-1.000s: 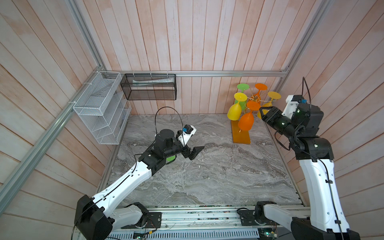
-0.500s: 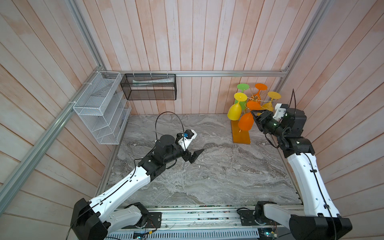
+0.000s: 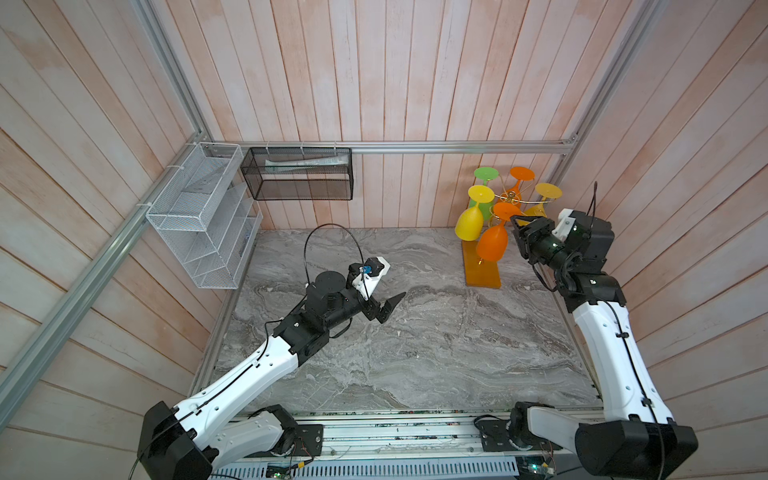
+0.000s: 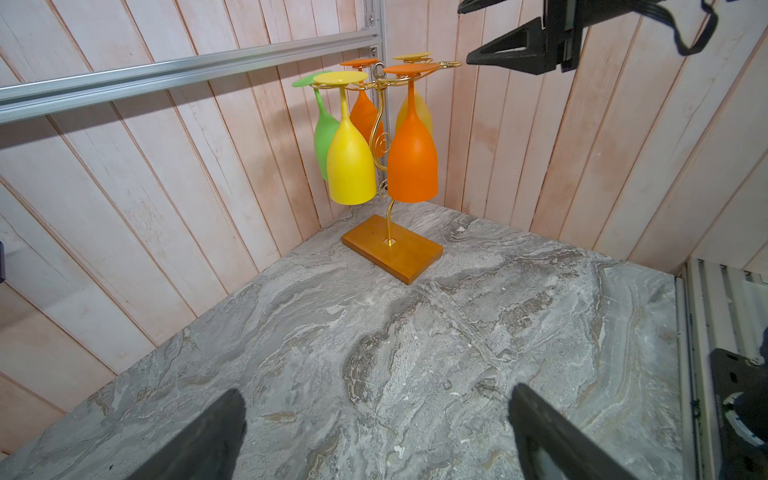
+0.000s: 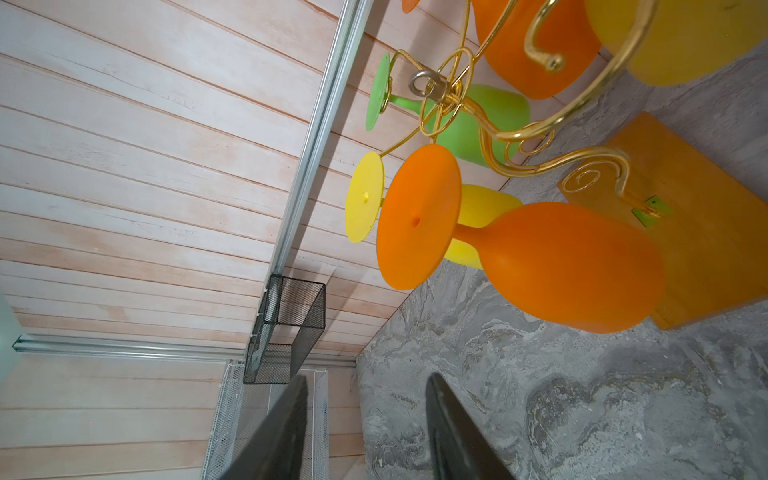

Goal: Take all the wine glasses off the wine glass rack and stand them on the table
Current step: 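Close the right gripper on the orange glass's foot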

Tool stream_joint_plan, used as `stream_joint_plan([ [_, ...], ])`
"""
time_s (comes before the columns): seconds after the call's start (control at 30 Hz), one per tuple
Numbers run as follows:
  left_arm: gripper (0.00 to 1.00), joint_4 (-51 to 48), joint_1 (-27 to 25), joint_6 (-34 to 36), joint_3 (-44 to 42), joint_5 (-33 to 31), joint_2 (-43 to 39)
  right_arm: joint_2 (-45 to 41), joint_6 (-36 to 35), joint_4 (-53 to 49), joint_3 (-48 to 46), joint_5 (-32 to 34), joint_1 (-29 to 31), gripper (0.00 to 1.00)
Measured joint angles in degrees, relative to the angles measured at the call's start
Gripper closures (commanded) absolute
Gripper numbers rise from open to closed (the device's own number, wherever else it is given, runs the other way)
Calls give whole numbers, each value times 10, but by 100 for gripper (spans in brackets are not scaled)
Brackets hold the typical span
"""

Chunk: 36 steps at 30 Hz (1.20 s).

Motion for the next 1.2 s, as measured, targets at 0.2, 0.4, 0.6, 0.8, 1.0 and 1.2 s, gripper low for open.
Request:
stream_joint_plan([
  [0.2,0,3,0,0,0,-6,0,30,15,3,0,5,-7,53],
  [0.4,0,3,0,0,0,-8,1,40,19,22,0,13,-13,54],
  [0.6,0,3,0,0,0,-8,8,54,28,44,0,15,-26,55],
  [0.8,0,3,0,0,0,-8,8,67,47,75,0,15,-28,58],
  [1.0,0,3,0,0,-1,-8,8,80,62,111,0,4,-29,62],
  [1.2,0,3,0,0,-1,-8,8,88,69,126,0,-3,-29,65],
])
